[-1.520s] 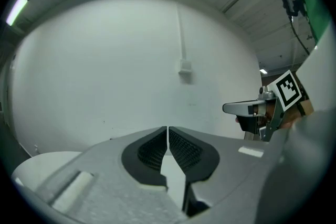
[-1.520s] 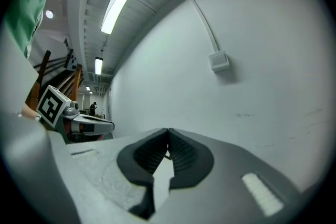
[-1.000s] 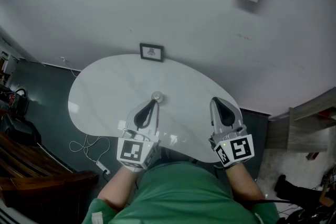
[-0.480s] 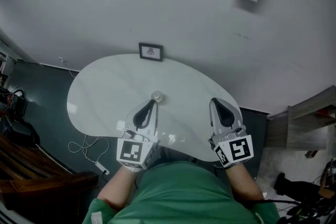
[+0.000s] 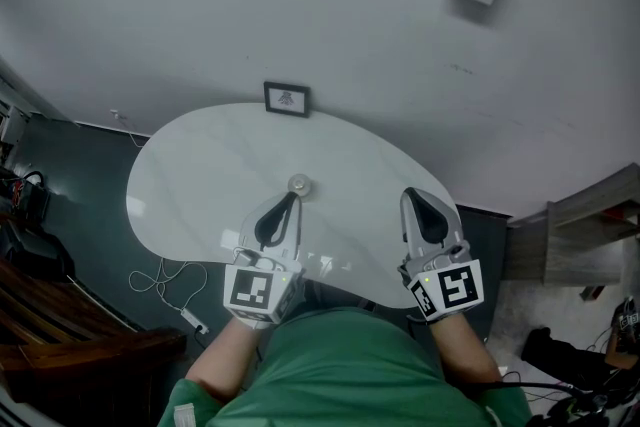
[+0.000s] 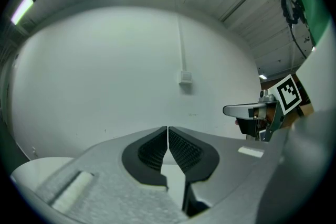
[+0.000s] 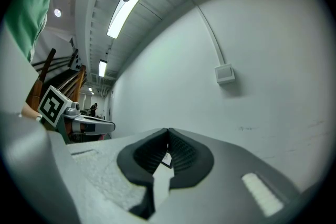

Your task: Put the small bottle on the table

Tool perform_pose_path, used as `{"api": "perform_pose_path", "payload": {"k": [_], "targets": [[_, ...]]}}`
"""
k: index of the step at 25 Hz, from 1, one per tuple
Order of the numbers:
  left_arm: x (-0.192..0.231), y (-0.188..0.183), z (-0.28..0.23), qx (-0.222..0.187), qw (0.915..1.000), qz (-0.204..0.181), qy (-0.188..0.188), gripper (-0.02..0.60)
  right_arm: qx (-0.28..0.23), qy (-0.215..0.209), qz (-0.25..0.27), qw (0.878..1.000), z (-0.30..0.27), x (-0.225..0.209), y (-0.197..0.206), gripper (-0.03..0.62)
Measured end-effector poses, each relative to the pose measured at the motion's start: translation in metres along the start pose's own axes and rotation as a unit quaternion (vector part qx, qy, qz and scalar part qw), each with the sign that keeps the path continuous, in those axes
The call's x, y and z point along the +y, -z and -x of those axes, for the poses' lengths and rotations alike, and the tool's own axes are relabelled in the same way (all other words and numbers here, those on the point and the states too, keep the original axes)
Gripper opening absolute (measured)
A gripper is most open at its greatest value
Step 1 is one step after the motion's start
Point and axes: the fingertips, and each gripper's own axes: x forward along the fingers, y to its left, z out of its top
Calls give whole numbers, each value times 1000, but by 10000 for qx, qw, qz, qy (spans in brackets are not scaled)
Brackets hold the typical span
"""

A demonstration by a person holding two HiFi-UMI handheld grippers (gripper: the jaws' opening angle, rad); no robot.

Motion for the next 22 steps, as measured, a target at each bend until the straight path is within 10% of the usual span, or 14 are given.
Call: {"api": "perform_pose_path", "payload": {"k": [22], "targets": [[14,16,-2,146,9997,177,-7,18,136,51,32,9999,-9,5,8,3]]}}
